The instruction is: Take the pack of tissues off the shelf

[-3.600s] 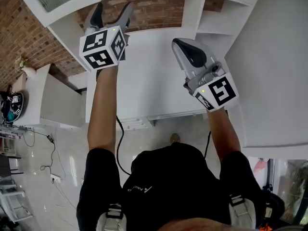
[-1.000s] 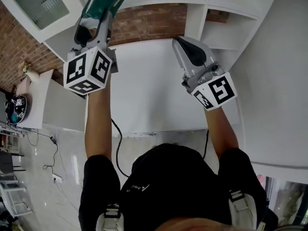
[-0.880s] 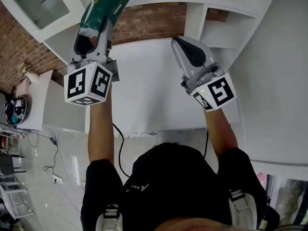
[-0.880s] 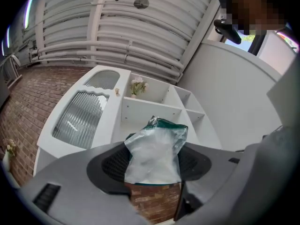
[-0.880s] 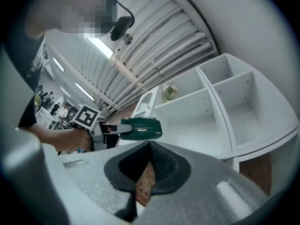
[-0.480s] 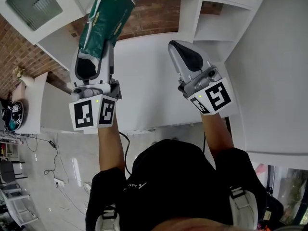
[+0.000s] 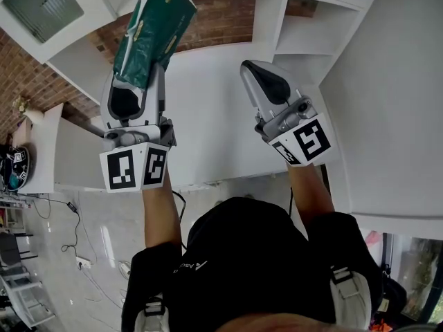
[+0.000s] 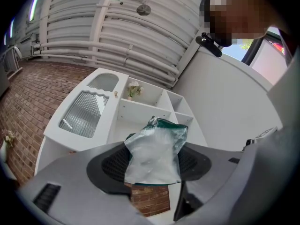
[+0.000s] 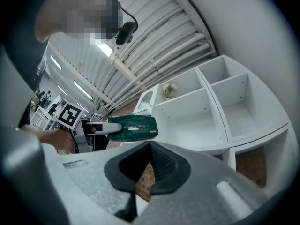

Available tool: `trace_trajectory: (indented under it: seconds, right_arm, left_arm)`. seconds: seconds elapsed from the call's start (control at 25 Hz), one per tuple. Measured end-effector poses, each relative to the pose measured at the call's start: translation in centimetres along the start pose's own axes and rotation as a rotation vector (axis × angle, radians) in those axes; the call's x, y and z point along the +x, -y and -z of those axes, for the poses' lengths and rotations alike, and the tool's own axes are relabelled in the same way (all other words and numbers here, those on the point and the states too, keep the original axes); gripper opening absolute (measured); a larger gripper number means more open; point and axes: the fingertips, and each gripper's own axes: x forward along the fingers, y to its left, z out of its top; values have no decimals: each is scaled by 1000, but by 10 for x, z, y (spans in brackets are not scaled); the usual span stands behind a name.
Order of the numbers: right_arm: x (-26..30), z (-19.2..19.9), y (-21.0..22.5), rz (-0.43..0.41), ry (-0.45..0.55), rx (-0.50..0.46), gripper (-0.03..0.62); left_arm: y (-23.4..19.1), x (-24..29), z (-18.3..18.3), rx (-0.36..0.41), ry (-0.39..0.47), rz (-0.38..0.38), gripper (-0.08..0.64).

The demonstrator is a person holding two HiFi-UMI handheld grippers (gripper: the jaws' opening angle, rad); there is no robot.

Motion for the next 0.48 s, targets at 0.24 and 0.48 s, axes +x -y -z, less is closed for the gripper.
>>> trace_trajectory:
  seconds: [0.24, 0.48]
  right_arm:
    - [2, -2, -4, -6, 6, -2, 0]
    - [1, -3, -6, -5, 6, 6, 0]
  left_arm:
    - [0, 0, -1, 3, 1, 6, 268]
    - [0, -1, -1, 7, -4, 6, 268]
